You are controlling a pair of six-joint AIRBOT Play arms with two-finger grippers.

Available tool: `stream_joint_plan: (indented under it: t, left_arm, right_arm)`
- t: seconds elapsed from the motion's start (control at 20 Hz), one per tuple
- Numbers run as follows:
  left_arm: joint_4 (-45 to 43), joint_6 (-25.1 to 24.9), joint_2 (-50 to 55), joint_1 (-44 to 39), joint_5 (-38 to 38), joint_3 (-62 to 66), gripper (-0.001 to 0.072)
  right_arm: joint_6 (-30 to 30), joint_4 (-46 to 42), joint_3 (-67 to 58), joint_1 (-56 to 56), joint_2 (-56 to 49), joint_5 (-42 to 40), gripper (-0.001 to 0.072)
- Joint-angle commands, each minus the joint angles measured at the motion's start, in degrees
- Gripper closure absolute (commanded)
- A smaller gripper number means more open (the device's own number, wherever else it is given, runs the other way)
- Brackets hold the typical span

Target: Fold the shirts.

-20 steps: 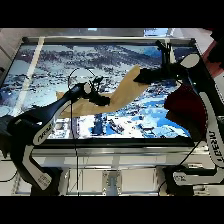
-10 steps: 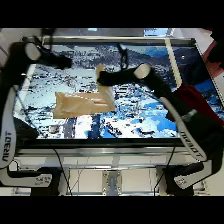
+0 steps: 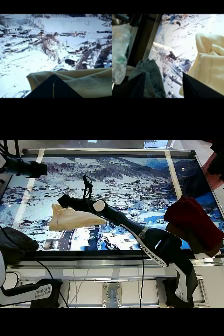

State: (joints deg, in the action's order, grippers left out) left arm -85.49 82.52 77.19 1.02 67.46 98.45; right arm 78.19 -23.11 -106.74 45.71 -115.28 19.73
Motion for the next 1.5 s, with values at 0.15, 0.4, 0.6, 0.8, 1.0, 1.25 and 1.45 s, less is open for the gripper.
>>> stream_joint_plan:
  t: [0.15,0.4,0.6,0.8,1.0,1.25,1.45]
  left_arm:
    - [-0.04,-0.5,-0.24,0.39,0.22,0.0,0.0693]
    - [-0.02,-0.44,-0.22,0.39,-2.19,0.0,0.0694]
    - [-0.31,-0.48,-0.22,0.39,-1.97,0.0,0.0693]
    - [-0.26,-0.46,-0.22,0.39,-1.97,0.0,0.0694]
    - [-0.28,-0.48,-0.22,0.39,-1.68,0.0,0.0694]
    - [-0.28,-0.48,-0.22,0.39,-1.55,0.0,0.0693]
    - [-0.48,-1.31,-0.22,0.39,-1.18,0.0,0.0694]
  right_arm:
    - [9.77,-24.09,-1.14,-17.0,0.55,23.23,0.0232]
    - [19.08,-29.57,4.96,-25.03,0.0,38.56,0.0219]
    - [15.91,-25.59,8.87,-23.58,-0.79,38.36,0.0089]
    - [11.06,-13.7,8.83,-21.66,-2.99,36.13,0.0095]
    - [8.07,-4.42,8.79,-18.47,-5.68,35.56,0.0102]
    - [7.23,-0.81,8.7,-16.04,-5.79,31.71,0.0305]
    - [-1.64,6.82,8.7,-16.65,-5.7,28.76,0.0684]
